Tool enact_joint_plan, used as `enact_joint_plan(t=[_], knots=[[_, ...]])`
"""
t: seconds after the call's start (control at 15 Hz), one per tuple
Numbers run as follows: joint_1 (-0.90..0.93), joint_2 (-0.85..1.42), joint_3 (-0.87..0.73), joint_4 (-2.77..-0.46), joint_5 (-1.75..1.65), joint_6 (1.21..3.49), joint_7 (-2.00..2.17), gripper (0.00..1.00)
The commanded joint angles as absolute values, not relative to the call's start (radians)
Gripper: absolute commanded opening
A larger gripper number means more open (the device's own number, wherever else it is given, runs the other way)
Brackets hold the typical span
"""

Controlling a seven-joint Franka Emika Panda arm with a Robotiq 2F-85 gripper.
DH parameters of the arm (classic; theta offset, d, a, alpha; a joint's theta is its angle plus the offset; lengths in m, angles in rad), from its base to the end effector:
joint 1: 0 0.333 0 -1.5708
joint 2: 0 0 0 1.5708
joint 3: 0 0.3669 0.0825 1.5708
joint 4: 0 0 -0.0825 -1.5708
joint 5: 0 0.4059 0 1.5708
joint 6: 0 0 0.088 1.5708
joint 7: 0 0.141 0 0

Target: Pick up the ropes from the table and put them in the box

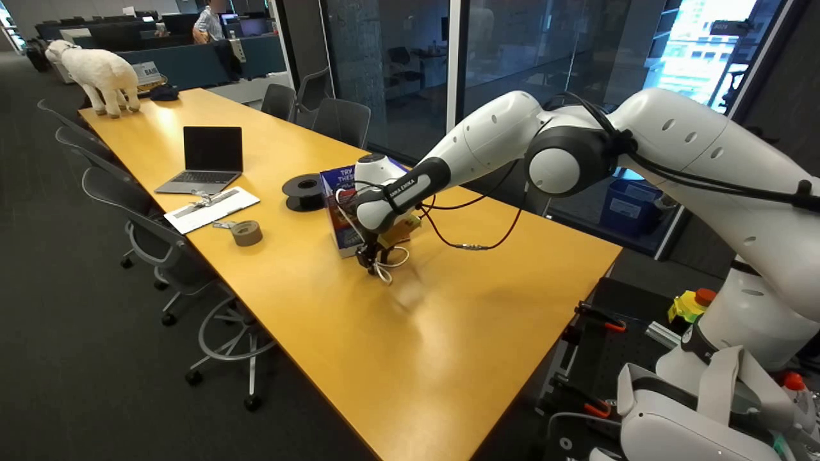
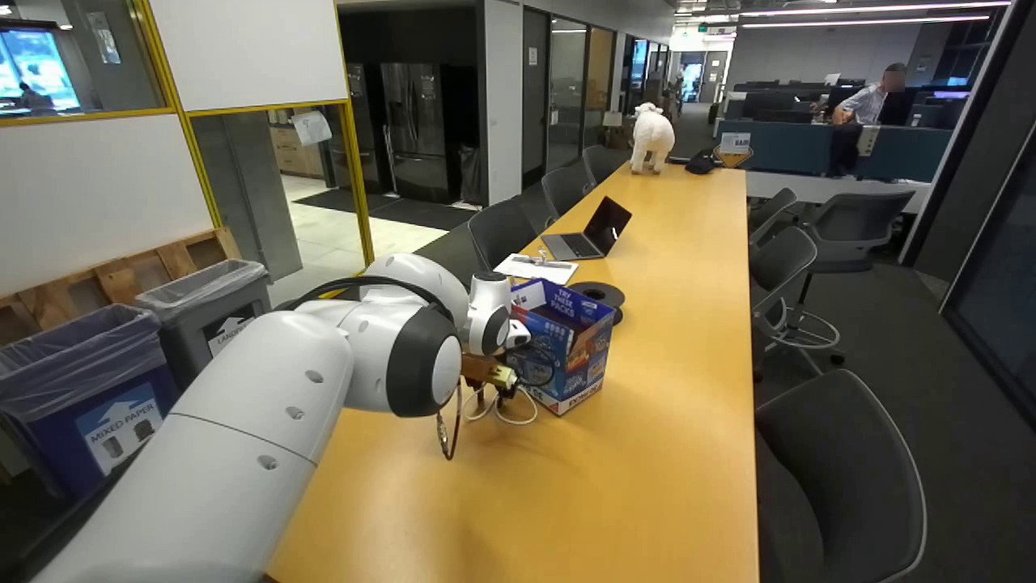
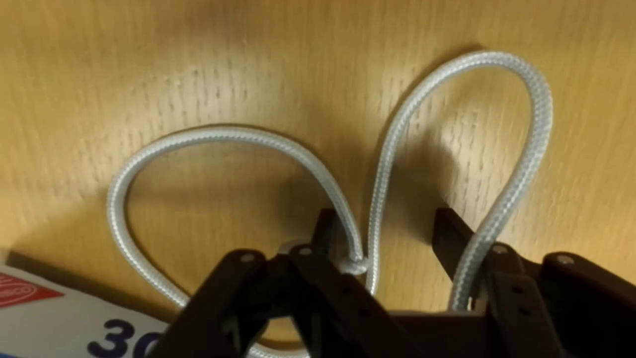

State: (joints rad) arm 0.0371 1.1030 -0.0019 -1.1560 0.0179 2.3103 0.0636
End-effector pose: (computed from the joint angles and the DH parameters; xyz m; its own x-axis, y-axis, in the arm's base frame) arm 0.8252 0.0303 0.0944 0.9980 -0.0394 0.0503 -0.0386 -0.9991 -0.0154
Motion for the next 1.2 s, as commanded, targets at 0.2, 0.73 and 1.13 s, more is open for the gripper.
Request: enact_joint_plan(t=[0.2,0.73,1.13], knots=[[0.048,1.123,-0.003,-1.124,0.007,2.316,0.058,0.10],[0.010,1.108,0.047,-1.139,0.044,2.307,0.013,0.11],[-0.138,1.033,0.210,-1.182,0.214,2.280,-0.183,0.11]])
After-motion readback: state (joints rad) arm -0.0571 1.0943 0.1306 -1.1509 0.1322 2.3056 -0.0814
